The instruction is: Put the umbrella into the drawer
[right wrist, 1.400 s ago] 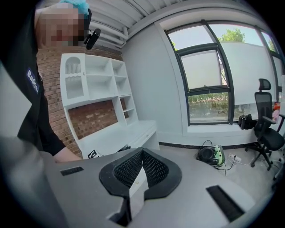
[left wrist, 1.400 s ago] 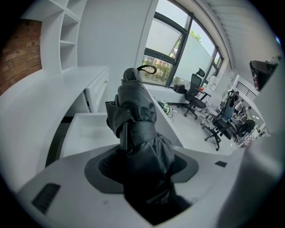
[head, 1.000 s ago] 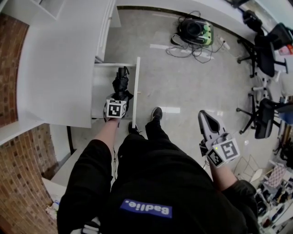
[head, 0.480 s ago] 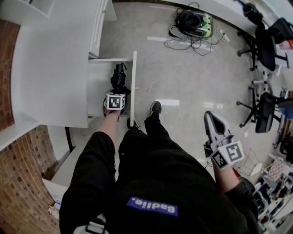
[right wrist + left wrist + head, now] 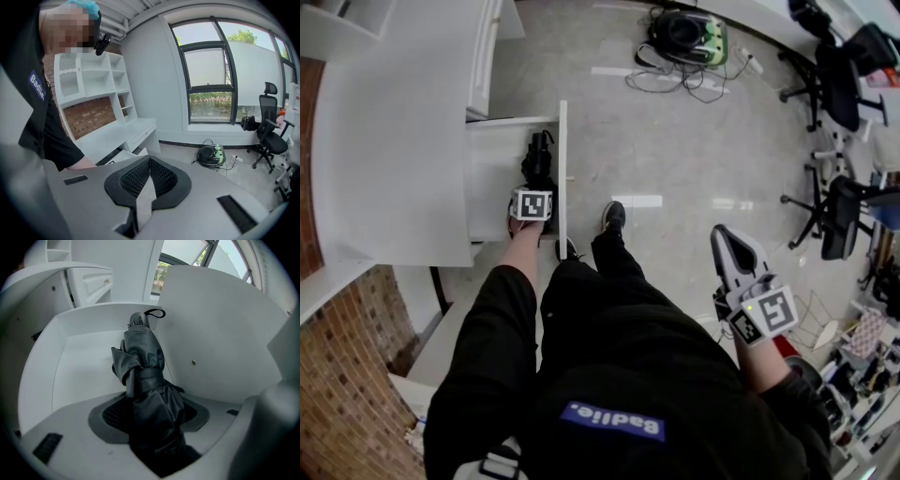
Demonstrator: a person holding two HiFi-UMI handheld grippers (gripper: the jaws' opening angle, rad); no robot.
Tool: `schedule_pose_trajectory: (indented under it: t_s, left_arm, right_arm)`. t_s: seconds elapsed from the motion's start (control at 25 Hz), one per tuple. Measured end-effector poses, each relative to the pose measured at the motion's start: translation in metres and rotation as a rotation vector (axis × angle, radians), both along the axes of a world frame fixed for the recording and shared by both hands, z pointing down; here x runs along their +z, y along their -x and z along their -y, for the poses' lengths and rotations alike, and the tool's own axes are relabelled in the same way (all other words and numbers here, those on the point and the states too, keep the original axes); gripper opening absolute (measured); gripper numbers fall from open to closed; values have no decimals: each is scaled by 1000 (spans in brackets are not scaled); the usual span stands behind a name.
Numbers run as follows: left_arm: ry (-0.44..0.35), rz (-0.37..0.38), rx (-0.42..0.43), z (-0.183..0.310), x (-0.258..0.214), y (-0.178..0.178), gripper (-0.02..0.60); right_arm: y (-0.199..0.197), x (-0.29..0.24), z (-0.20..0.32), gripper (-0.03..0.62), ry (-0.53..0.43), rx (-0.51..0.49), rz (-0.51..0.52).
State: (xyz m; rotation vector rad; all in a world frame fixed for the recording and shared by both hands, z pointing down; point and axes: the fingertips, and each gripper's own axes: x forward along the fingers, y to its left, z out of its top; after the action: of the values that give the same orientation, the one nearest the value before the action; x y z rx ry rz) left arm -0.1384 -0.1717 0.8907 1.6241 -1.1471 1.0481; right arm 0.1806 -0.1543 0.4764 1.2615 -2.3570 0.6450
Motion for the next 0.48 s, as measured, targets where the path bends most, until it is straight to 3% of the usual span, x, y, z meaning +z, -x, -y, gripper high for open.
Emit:
schedule_pose_trajectory:
  t_s: [0.48]
  left_arm:
    - [100,-1,-18,-17,1,2,284]
  right_arm:
    - [6,-9,-9,30,-19,-15,8]
